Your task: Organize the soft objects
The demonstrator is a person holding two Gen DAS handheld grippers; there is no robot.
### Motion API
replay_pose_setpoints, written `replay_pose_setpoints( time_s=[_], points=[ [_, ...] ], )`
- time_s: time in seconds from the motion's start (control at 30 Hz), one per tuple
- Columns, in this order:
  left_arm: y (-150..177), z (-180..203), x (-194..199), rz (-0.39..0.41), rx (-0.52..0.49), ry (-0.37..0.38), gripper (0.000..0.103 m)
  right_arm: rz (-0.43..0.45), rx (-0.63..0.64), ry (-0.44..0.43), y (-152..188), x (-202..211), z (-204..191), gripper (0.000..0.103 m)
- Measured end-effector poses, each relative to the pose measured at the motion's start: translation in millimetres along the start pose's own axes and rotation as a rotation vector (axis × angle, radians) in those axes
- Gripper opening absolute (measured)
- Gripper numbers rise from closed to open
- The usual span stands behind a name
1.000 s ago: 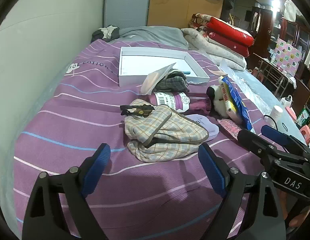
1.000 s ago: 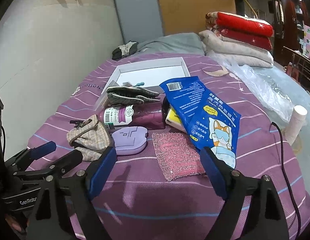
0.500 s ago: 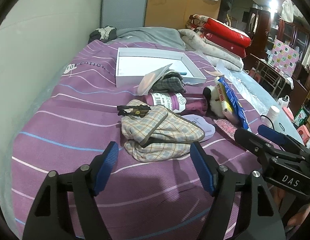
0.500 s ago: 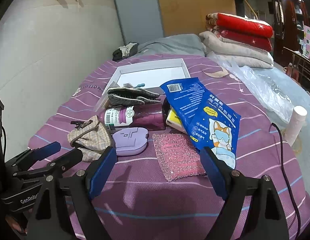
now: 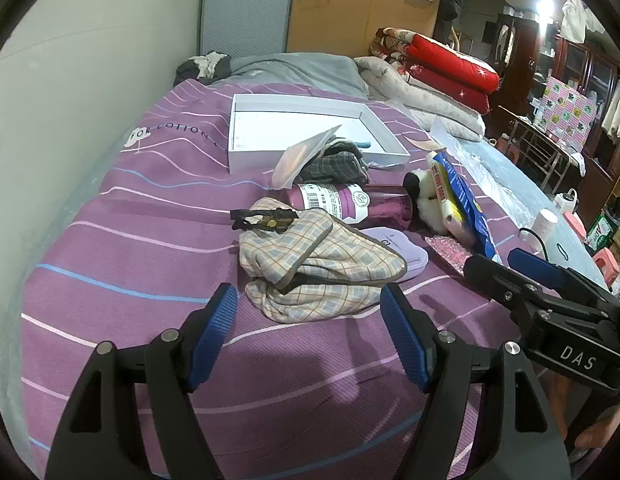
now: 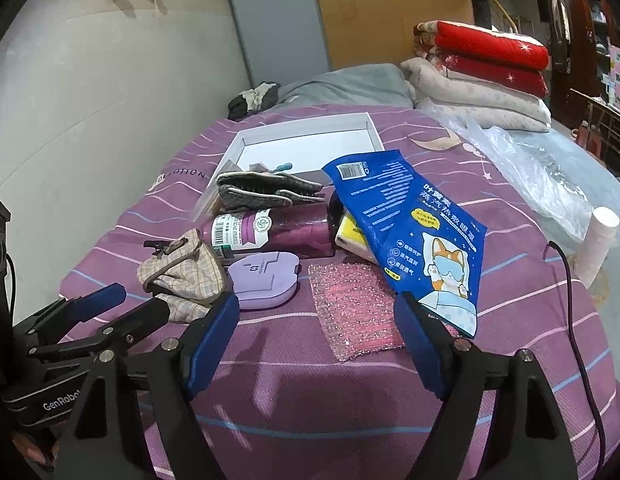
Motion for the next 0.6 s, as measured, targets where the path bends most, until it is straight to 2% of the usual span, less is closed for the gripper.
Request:
replay_pose_setpoints(
  time_s=[0.37,0.6],
  points=[
    [1.5,-0.6,-0.8,-0.004,0.004,0.005,0.075,-0.001,-0.001,0.001,0.4,0.3,0.4,0.08],
    [-0.1,-11.3,-0.9,-0.009,0.058,0.046,0.075,-0.01,-0.022,-0.004,-1.2,0.1,4.9,0.08]
  ],
)
Point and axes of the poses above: each gripper's, at about its wrist camera, not at the fingertips, and x roughly against the way its jaws point, z to its right, y to its underside, the point moved 4 cm from there along -x, roughly the way its jaws point, and after that the axes turned 7 degrees about y, right-handed, at the moved point
